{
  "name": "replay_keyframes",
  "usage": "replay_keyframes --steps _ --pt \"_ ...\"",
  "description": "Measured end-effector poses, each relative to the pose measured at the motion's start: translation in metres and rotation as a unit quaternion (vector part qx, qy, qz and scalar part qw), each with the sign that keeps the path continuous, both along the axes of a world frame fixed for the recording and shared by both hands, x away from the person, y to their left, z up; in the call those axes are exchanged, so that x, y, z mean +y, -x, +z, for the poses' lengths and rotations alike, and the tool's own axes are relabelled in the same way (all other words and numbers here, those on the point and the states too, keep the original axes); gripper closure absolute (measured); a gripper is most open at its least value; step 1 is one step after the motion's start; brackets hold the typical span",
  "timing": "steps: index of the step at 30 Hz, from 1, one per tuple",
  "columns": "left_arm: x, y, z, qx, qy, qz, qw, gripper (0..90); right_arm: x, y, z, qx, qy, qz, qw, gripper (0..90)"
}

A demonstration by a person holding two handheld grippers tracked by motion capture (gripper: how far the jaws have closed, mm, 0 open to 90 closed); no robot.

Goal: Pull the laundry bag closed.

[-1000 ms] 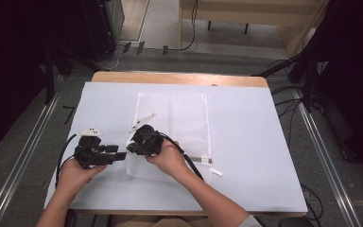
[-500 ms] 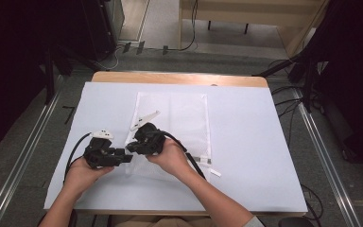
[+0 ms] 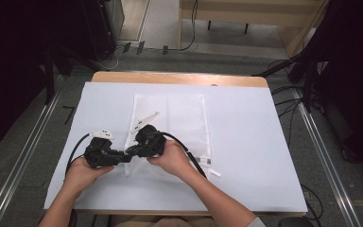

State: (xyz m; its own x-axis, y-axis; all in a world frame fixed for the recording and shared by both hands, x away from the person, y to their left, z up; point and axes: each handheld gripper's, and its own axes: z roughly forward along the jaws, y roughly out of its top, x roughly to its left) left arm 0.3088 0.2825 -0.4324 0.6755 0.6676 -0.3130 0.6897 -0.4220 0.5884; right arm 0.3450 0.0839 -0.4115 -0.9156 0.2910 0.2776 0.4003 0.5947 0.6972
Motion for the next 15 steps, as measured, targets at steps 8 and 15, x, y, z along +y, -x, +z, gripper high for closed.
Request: replay_keyframes --steps 8,15 --pt "-0.0004 -0.0005 0.0013 0.013 0.005 -0.006 0.9999 87.3 0.0010 0.0000 -0.0034 0.003 0.009 0.008 0.9999 87.7" --pt "0.0012 0.0000 0.0030 0.011 0.013 -0.007 0.9998 88.7 -0.0026 -0.0037 -0.0061 0.011 0.002 0.003 0.9999 87.9"
